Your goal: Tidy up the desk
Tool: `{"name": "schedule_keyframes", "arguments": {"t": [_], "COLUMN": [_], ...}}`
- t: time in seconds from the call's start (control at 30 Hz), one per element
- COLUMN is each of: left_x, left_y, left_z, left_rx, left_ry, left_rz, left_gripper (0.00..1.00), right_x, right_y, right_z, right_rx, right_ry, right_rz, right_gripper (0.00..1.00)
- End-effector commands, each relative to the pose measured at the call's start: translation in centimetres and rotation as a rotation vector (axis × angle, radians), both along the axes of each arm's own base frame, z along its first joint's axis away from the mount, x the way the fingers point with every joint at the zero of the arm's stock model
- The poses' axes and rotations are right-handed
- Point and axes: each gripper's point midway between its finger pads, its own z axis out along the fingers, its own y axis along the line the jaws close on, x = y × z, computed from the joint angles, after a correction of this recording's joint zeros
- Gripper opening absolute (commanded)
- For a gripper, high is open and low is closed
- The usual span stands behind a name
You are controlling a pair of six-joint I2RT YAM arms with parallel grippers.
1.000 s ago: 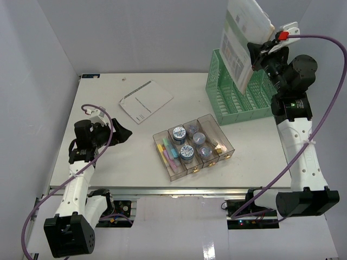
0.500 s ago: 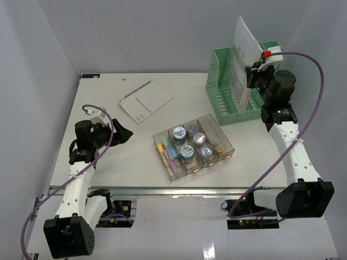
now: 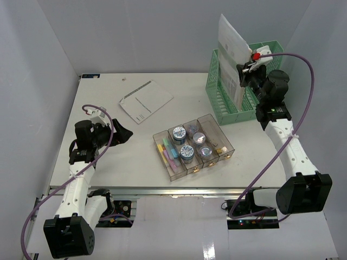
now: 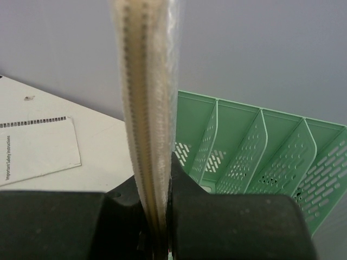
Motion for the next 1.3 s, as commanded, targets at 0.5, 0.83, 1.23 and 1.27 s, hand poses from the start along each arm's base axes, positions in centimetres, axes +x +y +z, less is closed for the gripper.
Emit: {"name": "schedule_keyframes", "arguments": {"t": [0.5,0.83,1.23,1.27], "left_x": [0.2,0.0,0.0,0.1], "left_y": [-0.2,-0.8,-1.2,-1.2], "left_z": [-0.1,0.6,1.0,1.2], "left_rx": [0.007,-0.005,-0.005,-0.002], "left_ry": [-0.010,-0.039,-0.065,-0.072], "left_rz": [-0.021,-0.064,-0.100,-0.102], "left_gripper": [0.91,0.92,0.92,0.92], "right_x": [2.1,3.2,4.2,4.1], "right_y": [3.2,2.6,0.3,0.2], "right_z": [-0.9,-3.9,-8.7,-9.2], "right_rx": [-0.078,0.051,0.054,0.045], "right_ry": [-0.254,-0.220,-0.139,-0.133], "right_rz": [0.076,0.079,0.047,0.051], "right_gripper": [0.08,0.08,0.23,0.31]}}
